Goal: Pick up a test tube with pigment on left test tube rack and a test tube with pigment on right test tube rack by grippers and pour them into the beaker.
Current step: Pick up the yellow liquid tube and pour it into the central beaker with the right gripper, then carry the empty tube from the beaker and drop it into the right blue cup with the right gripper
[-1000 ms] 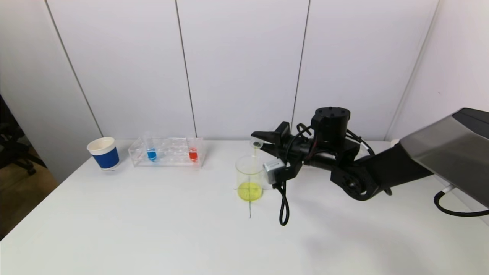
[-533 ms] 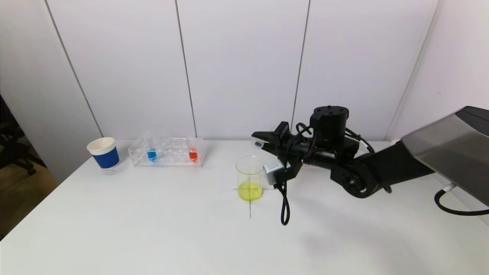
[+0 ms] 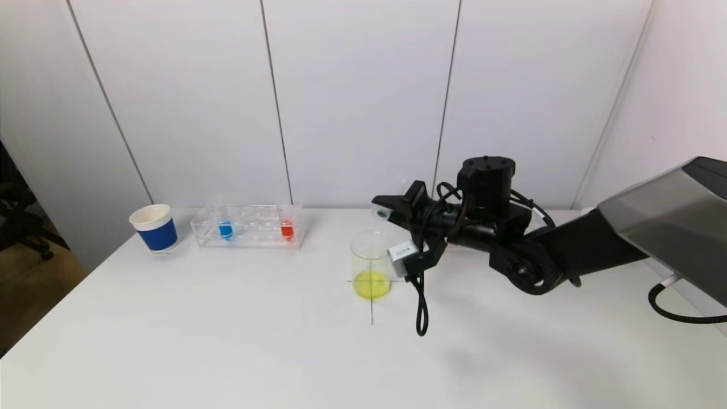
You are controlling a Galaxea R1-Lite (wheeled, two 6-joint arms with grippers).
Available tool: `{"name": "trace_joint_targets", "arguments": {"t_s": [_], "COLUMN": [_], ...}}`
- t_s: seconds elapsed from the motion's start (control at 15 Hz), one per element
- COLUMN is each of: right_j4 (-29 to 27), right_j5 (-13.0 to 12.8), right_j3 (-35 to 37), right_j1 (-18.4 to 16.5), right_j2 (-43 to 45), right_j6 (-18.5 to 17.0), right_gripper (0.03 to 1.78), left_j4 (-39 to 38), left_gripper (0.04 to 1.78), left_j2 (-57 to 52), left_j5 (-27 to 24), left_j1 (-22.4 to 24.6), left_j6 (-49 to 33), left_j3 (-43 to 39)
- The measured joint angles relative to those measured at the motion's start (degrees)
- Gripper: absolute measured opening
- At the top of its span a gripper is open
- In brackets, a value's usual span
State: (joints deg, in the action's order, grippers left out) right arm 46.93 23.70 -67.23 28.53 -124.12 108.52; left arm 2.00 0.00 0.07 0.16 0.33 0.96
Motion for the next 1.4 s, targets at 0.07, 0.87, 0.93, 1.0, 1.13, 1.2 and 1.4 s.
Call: {"name": "trace_joint_targets", "arguments": {"t_s": [0.07,0.87,0.93,1.0,1.13,1.2,1.4], "right_j4": [-1.3,-3.7,-3.7,-3.6,-2.8,-2.3,-1.4], "right_j5": [-0.5,-1.7,-1.5,-1.5,-1.3,-1.3,-1.2], "right_j3": [-0.1,-0.5,-0.4,0.0,1.3,2.1,4.1], "right_j1": [0.3,1.5,1.5,1.4,1.5,1.9,2.4], "right_j2": [0.2,1.2,1.4,1.7,2.8,3.6,7.0], "right_j6": [0.8,4.5,3.7,2.1,-3.8,-7.3,-15.6], "right_gripper": [0.46,0.46,0.46,0.46,0.46,0.46,0.46], "left_j4": [0.0,0.0,0.0,0.0,0.0,0.0,0.0], "left_gripper": [1.76,1.76,1.76,1.76,1.76,1.76,1.76], "left_j2": [0.0,0.0,0.0,0.0,0.0,0.0,0.0], "left_j5": [0.0,0.0,0.0,0.0,0.0,0.0,0.0], "left_j1": [0.0,0.0,0.0,0.0,0.0,0.0,0.0], "left_j6": [0.0,0.0,0.0,0.0,0.0,0.0,0.0], "left_j3": [0.0,0.0,0.0,0.0,0.0,0.0,0.0]}}
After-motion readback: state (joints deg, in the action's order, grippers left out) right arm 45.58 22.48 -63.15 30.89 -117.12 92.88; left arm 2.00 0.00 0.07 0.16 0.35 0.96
